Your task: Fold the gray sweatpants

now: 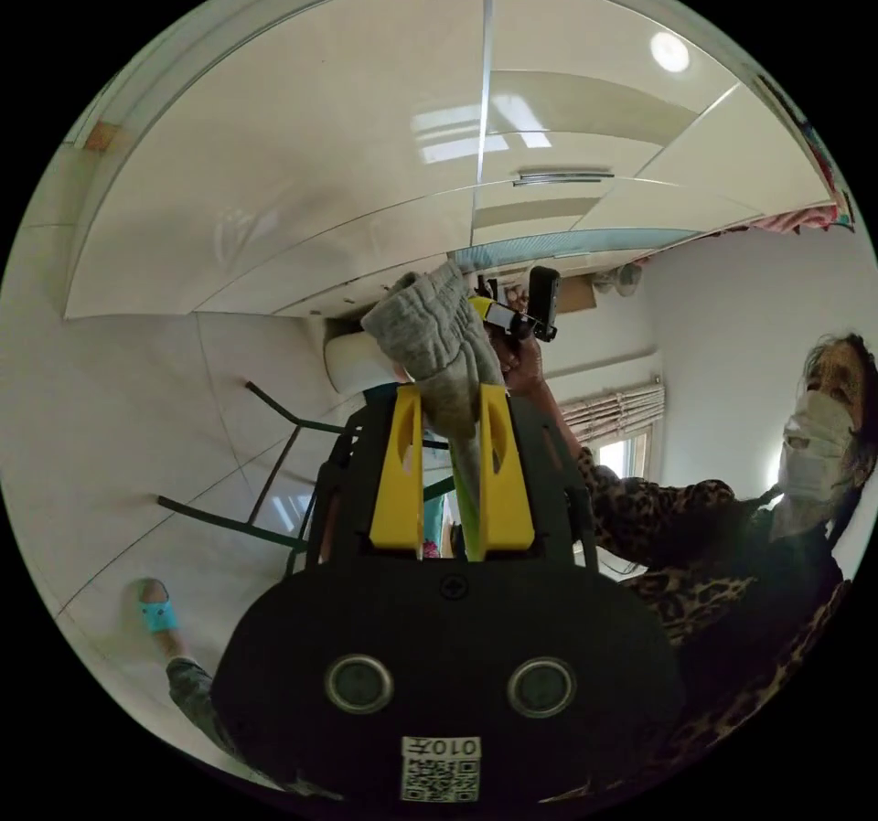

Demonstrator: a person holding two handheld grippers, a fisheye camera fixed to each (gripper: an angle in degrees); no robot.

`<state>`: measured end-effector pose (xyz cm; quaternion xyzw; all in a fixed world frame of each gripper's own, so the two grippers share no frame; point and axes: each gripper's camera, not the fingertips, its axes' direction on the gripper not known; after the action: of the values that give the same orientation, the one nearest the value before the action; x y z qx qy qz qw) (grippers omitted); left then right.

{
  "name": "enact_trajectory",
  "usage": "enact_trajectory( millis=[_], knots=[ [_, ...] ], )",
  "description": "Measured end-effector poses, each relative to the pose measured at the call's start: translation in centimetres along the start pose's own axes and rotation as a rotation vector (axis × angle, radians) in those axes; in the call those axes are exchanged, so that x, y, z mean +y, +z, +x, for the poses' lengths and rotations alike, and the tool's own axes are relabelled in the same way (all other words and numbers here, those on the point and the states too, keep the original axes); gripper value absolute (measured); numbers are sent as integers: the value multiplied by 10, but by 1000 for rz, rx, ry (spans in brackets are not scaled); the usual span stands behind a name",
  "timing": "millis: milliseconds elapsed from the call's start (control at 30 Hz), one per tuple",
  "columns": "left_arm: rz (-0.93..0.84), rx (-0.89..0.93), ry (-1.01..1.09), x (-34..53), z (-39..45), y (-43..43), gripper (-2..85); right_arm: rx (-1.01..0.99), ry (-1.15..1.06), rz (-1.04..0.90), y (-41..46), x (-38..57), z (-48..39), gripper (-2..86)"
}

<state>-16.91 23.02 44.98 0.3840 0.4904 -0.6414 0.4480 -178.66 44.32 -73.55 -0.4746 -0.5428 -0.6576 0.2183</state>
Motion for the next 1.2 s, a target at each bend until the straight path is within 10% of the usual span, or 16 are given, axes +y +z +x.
enact_trajectory(
  millis=[200, 567, 1200],
  knots=[
    [6, 75, -4, 7, -11, -1, 102, -43, 51, 58, -20, 0, 14, 116],
    [-2, 156, -39, 38, -40, 20, 86, -212, 13, -411, 32, -11, 32, 113],
    [-139, -136, 602, 205, 176, 148, 51, -303, -341, 228, -104, 360, -60, 72]
  ],
)
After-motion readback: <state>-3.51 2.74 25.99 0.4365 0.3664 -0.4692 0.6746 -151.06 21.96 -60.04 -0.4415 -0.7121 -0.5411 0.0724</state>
